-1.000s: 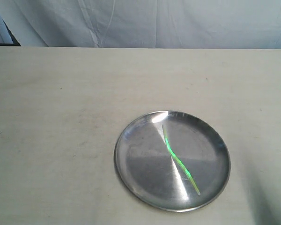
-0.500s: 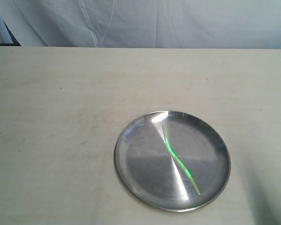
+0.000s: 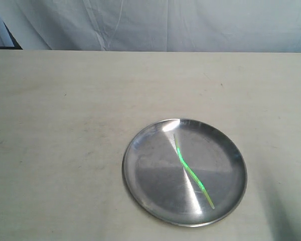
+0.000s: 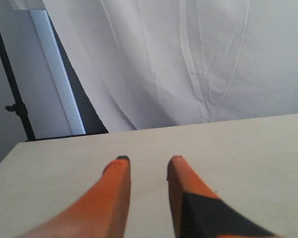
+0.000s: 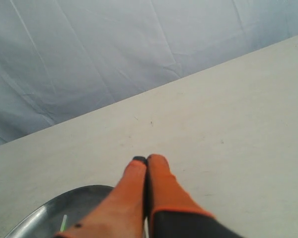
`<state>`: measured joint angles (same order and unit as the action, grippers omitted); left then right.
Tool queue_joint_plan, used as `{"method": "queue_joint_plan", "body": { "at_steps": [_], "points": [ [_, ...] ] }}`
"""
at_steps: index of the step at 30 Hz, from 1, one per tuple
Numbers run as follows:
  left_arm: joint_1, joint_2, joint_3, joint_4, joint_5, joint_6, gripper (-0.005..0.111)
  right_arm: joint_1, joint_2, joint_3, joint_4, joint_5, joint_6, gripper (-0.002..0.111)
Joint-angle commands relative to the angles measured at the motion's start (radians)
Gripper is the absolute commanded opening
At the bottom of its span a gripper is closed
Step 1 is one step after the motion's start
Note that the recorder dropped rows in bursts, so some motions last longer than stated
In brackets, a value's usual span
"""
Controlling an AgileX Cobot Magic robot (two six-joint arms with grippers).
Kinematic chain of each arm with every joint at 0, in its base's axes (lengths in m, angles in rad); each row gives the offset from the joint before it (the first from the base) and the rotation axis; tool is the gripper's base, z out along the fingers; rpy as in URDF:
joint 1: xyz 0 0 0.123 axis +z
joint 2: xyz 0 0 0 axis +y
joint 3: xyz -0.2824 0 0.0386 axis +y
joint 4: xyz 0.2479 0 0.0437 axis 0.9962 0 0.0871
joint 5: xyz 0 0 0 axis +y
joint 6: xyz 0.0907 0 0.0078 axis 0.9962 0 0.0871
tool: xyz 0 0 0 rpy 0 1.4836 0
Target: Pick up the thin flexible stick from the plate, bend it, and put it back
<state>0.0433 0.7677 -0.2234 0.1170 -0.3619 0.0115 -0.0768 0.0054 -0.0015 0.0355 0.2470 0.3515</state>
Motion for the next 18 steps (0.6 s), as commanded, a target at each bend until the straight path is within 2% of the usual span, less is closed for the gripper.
{"method": "queue_joint_plan", "body": {
  "at_steps": [1,5,8,11,18],
  "points": [
    [0.004,-0.092,0.103,-0.037,-0.085,0.023,0.028,-0.008,-0.005,0.002,-0.006,-0.017,-0.004,0.0],
    [0.004,-0.232,0.191,-0.037,-0.067,0.023,0.028,-0.008,-0.005,0.002,-0.006,-0.017,-0.004,0.0],
    [0.004,-0.336,0.223,-0.035,0.026,0.023,0.028,-0.008,-0.005,0.002,-0.006,-0.017,-0.004,0.0],
    [0.004,-0.411,0.223,-0.035,0.055,0.023,0.028,-0.008,-0.005,0.002,-0.006,-0.017,-0.004,0.0],
    [0.004,-0.585,0.223,-0.035,0.268,0.018,0.028,-0.008,-0.005,0.002,-0.006,-0.015,-0.004,0.0]
  ]
}}
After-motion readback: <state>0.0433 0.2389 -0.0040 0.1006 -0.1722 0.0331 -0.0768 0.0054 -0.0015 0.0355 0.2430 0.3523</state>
